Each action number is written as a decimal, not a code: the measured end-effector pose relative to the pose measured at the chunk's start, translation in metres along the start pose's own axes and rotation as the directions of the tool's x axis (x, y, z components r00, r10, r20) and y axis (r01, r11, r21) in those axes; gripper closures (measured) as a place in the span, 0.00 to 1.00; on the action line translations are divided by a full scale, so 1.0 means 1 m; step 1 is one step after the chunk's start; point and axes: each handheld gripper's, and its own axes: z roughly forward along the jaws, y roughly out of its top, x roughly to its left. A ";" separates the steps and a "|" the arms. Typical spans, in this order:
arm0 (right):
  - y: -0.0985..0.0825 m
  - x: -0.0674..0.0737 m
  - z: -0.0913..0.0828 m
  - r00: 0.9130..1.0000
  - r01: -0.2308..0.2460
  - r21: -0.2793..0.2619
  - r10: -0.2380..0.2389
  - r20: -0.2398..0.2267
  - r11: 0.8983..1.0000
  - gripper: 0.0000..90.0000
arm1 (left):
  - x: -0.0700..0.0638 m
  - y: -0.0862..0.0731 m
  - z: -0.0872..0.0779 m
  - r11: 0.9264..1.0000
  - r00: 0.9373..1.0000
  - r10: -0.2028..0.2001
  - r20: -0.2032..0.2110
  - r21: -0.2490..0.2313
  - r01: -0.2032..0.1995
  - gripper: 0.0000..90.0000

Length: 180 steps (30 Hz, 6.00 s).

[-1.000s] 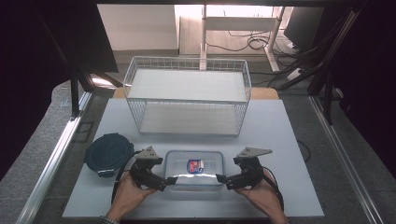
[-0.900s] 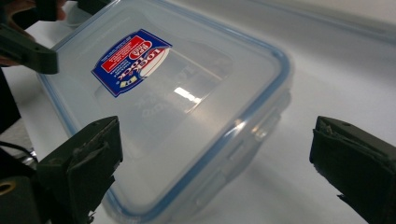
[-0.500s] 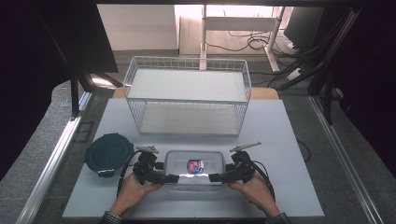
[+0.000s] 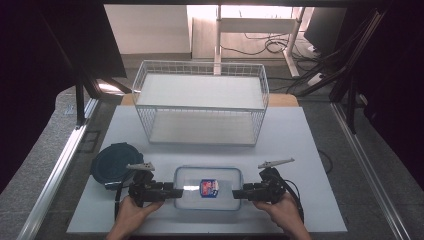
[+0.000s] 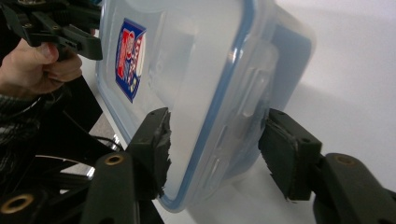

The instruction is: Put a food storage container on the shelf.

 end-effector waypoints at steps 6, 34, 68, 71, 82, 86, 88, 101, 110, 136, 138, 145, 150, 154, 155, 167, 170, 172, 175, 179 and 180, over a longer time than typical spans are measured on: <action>-0.006 0.007 -0.005 1.000 0.001 -0.045 0.000 0.027 0.999 0.54 | -0.004 0.000 -0.001 0.999 1.000 0.008 -0.028 -0.044 -0.009 0.59; 0.065 0.035 -0.045 0.978 0.210 -0.245 -0.198 0.071 0.946 0.57 | -0.033 0.088 -0.049 0.972 0.984 0.150 -0.094 -0.168 -0.165 0.59; 0.195 0.033 -0.072 0.968 0.250 -0.309 -0.236 0.084 0.918 0.57 | -0.021 0.213 -0.086 0.954 0.978 0.169 -0.121 -0.231 -0.193 0.58; 0.205 0.032 -0.073 0.969 0.248 -0.309 -0.233 0.085 0.918 0.57 | -0.016 0.223 -0.088 0.954 0.979 0.163 -0.119 -0.236 -0.188 0.58; 0.237 0.019 -0.070 0.974 0.225 -0.307 -0.209 0.087 0.925 0.57 | 0.003 0.247 -0.083 0.955 0.986 0.124 -0.112 -0.255 -0.149 0.58; 0.245 0.013 -0.070 0.979 0.204 -0.313 -0.186 0.085 0.928 0.57 | 0.009 0.255 -0.080 0.957 0.988 0.110 -0.106 -0.258 -0.135 0.58; 0.249 0.010 -0.069 0.980 0.198 -0.314 -0.179 0.087 0.929 0.57 | 0.012 0.257 -0.078 0.959 0.990 0.097 -0.100 -0.258 -0.120 0.58; 0.254 0.001 -0.063 0.986 0.161 -0.295 -0.142 0.085 0.942 0.56 | 0.022 0.262 -0.072 0.963 0.994 0.056 -0.089 -0.258 -0.077 0.57; 0.255 0.002 -0.059 0.984 0.167 -0.307 -0.136 0.119 0.937 0.51 | 0.023 0.261 -0.069 0.956 0.994 0.046 -0.103 -0.284 -0.074 0.55; 0.263 0.005 -0.047 0.958 0.185 -0.301 -0.104 0.265 0.936 0.42 | 0.025 0.264 -0.056 0.961 0.980 0.024 -0.196 -0.266 -0.076 0.52; 0.263 0.007 -0.046 0.952 0.199 -0.292 -0.114 0.284 0.936 0.44 | 0.024 0.266 -0.056 0.958 0.977 0.015 -0.213 -0.276 -0.075 0.51; 0.263 0.012 -0.048 0.950 0.193 -0.311 -0.097 0.298 0.931 0.55 | 0.021 0.267 -0.060 0.952 0.964 0.014 -0.264 -0.292 -0.094 0.52; 0.261 0.020 -0.047 0.945 0.218 -0.291 -0.126 0.303 0.932 0.56 | 0.023 0.262 -0.066 0.950 0.970 0.005 -0.242 -0.300 -0.080 0.52; 0.261 0.023 -0.046 0.941 0.230 -0.281 -0.139 0.310 0.932 0.58 | 0.021 0.259 -0.068 0.952 0.972 -0.003 -0.235 -0.298 -0.069 0.52; 0.261 0.024 -0.046 0.940 0.229 -0.282 -0.137 0.312 0.932 0.58 | 0.021 0.258 -0.068 0.952 0.972 -0.008 -0.235 -0.299 -0.065 0.52; 0.260 0.025 -0.049 0.940 0.226 -0.272 -0.136 0.313 0.935 0.58 | 0.015 0.255 -0.069 0.956 0.972 -0.008 -0.233 -0.288 -0.061 0.53; 0.260 0.024 -0.048 0.940 0.228 -0.277 -0.137 0.312 0.933 0.57 | 0.015 0.255 -0.069 0.954 0.971 0.003 -0.240 -0.290 -0.075 0.52; 0.259 0.025 -0.048 0.937 0.237 -0.281 -0.142 0.320 0.930 0.55 | 0.012 0.255 -0.069 0.949 0.962 0.023 -0.273 -0.297 -0.107 0.47; 0.255 0.028 -0.049 0.924 0.274 -0.295 -0.166 0.344 0.915 0.50 | 0.009 0.253 -0.074 0.935 0.963 0.046 -0.267 -0.328 -0.136 0.40; 0.248 0.035 -0.053 0.917 0.311 -0.300 -0.202 0.343 0.902 0.43 | 0.007 0.247 -0.077 0.932 0.959 0.078 -0.272 -0.321 -0.167 0.32; 0.247 0.037 -0.054 0.912 0.323 -0.295 -0.214 0.349 0.899 0.40 | 0.006 0.244 -0.077 0.932 0.958 0.087 -0.275 -0.316 -0.175 0.31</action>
